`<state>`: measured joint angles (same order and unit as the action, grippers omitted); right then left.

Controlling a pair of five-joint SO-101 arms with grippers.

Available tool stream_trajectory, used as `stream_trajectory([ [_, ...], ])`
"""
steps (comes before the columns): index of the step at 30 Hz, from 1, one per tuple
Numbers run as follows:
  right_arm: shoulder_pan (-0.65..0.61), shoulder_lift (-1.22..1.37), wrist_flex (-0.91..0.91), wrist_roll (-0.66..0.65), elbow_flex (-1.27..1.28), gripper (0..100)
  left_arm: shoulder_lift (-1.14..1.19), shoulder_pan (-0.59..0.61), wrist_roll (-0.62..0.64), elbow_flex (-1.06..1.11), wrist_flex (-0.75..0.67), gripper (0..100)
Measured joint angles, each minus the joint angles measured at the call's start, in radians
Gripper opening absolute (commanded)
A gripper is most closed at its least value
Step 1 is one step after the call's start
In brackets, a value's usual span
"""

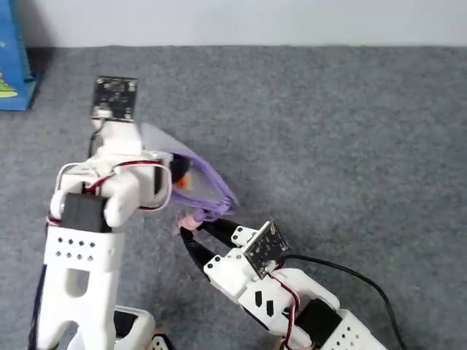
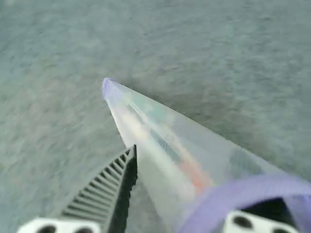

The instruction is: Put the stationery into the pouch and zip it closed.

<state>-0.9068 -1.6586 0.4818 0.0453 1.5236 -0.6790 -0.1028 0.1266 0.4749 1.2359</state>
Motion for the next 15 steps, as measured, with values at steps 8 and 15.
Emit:
stream_trajectory([
  [8,-0.003,0.0,0.0,0.0,0.0,0.8,0.002,-0.206,0.0,-0.144,-0.002,31],
  [15,-0.005,0.0,0.0,0.0,0.0,0.8,0.002,-0.304,0.0,-0.152,-0.021,31],
])
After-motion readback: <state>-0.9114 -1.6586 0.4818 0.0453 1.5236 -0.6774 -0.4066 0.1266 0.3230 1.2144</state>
